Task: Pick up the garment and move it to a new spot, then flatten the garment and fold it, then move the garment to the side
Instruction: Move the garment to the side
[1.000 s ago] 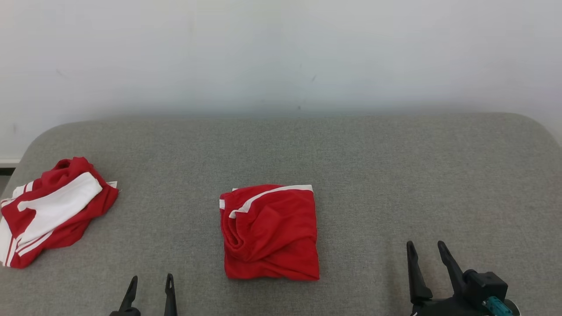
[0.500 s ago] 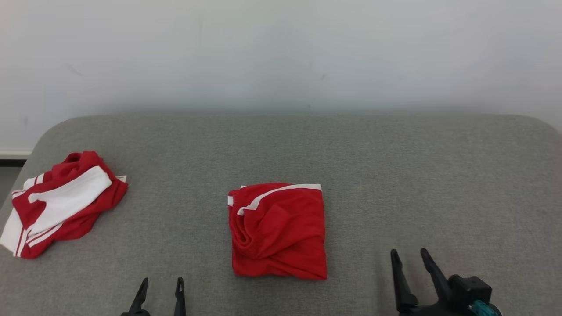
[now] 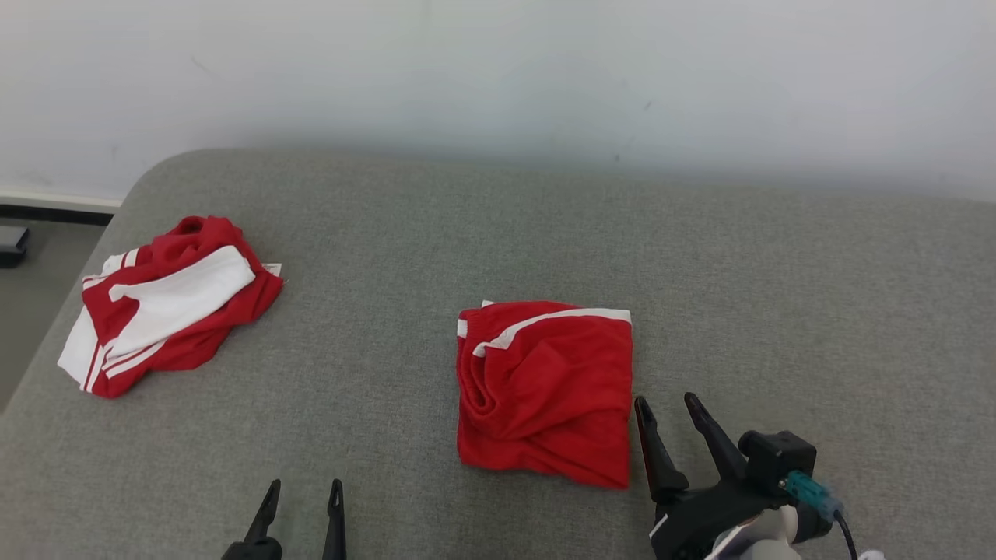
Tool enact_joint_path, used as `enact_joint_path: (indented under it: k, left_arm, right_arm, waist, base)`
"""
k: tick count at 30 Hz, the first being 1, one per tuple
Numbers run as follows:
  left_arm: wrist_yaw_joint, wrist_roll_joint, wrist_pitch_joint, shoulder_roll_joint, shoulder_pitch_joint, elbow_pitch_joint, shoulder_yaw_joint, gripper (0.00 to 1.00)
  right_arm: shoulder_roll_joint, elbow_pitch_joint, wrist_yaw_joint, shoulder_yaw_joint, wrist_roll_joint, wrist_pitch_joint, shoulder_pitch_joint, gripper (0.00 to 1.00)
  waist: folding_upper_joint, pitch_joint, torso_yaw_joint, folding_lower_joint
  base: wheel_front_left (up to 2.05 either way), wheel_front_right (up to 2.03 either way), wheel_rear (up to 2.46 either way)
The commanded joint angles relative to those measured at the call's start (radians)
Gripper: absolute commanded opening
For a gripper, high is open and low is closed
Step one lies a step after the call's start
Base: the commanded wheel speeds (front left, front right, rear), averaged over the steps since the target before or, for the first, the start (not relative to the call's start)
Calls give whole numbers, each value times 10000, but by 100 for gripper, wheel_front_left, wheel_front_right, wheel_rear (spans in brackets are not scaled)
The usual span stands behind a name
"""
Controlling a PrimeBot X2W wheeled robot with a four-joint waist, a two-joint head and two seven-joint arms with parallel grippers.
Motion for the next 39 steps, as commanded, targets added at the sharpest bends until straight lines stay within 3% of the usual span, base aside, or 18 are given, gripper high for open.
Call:
enact_joint_path:
  k: [1, 14, 15, 16, 17, 19, 31, 39]
  left_arm:
    - [15, -14, -33, -10, -113, -46, -50, 100]
    - [251, -285, -33, -8, -459, -67, -510, 100]
    - [259, -305, -33, -8, -458, -85, -528, 100]
    - [258, -310, -33, -10, -447, -91, -549, 100]
    - [277, -317, -33, -10, -453, -87, -576, 100]
    - [300, -330, -33, -8, -487, -84, -613, 100]
    - [249, -304, -33, -10, -461, -102, -543, 100]
    - [101, -320, -33, -8, -232, -224, -520, 100]
  right_arm:
    - [12, 136, -19, 15, 106, 0, -260, 100]
    - [15, 1896, -19, 645, 1296, 0, -1278, 100]
    - [15, 1946, -19, 676, 1350, 2, -1294, 89]
    - [14, 1993, -19, 717, 1414, 2, -1297, 55]
    - [16, 2020, -19, 757, 1454, 2, -1304, 44]
    - [16, 2101, -19, 844, 1572, 2, -1317, 0]
    - [9, 2004, -19, 673, 1494, 2, -1119, 0]
    - [7, 1817, -19, 258, 1113, 0, -701, 0]
  waist:
    - [0, 335, 301, -1]
    - [0, 841, 700, -1]
    - [0, 867, 712, -1]
    - [0, 885, 721, -1]
    - [0, 907, 731, -1]
    - [0, 942, 753, -1]
    - [0, 672, 662, -1]
    - [0, 116, -90, -1]
  base:
    - [0, 0, 0]
    - [0, 0, 0]
    - [0, 0, 0]
    - [0, 0, 0]
    - [0, 0, 0]
    - [0, 0, 0]
    - [0, 0, 0]
    - [0, 0, 0]
